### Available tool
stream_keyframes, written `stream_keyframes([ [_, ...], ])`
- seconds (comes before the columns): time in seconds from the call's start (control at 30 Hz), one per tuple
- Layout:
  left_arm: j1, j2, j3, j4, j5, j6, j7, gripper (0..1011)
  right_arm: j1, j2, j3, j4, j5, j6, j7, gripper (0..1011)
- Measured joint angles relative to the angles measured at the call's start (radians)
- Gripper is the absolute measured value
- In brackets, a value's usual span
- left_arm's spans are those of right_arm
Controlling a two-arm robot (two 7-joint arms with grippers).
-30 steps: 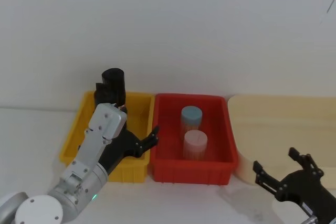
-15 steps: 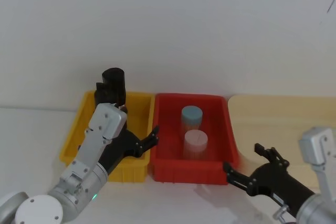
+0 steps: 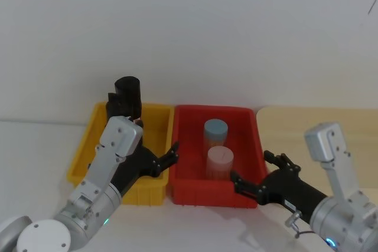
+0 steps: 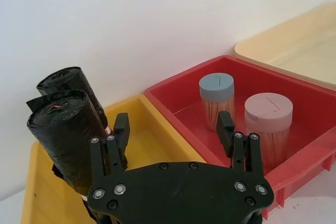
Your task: Pick up the garbage bag with the one hand and transfer it to the other hand.
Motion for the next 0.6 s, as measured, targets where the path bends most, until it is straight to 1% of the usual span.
stream_keyframes([
  [0.23,0.0,0.0,0.0,0.0,0.0,0.0,0.0,1001,0.045,-0.02,-0.022,0.043,0.0,0.012,0.009,999],
  [0.33,0.0,0.0,0.0,0.0,0.0,0.0,0.0,1001,0.072,-0.033,-0.035,0.074,0.001,0.016,0.015,999],
  [0.37,0.0,0.0,0.0,0.0,0.0,0.0,0.0,1001,0.072,-0.033,-0.035,0.074,0.001,0.016,0.015,999],
  [0.43,0.0,0.0,0.0,0.0,0.0,0.0,0.0,1001,0.092,-0.044,-0.046,0.101,0.001,0.017,0.018,999],
  [0.6,0.0,0.0,0.0,0.0,0.0,0.0,0.0,1002,0.122,-0.061,-0.061,0.14,0.001,0.017,0.024,999],
])
